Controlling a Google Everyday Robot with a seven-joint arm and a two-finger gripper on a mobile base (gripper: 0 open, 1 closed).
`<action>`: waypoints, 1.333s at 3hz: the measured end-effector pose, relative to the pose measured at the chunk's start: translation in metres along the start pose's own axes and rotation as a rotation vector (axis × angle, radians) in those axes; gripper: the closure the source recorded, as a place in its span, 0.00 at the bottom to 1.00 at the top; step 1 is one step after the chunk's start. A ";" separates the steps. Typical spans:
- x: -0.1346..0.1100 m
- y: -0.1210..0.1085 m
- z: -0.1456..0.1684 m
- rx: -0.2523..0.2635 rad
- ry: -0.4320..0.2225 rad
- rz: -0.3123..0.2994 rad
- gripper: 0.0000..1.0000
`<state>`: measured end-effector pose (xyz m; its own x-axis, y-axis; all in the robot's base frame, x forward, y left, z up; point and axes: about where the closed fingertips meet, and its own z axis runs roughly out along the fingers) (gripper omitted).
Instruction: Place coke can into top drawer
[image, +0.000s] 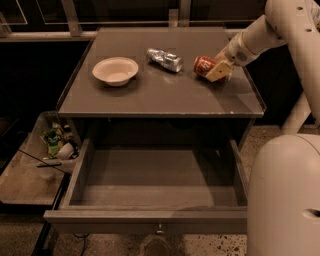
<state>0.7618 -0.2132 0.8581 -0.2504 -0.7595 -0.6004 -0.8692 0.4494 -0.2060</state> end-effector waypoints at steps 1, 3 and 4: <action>-0.005 0.002 -0.019 0.005 -0.004 0.002 1.00; -0.003 0.015 -0.070 0.037 -0.015 0.018 1.00; 0.002 0.034 -0.091 0.043 -0.008 0.010 1.00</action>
Offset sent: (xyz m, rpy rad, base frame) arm -0.0494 -0.0256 0.0707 -0.0032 -0.0552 -0.0307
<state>0.6931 -0.2423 0.9208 -0.2555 -0.7509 -0.6090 -0.8475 0.4771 -0.2327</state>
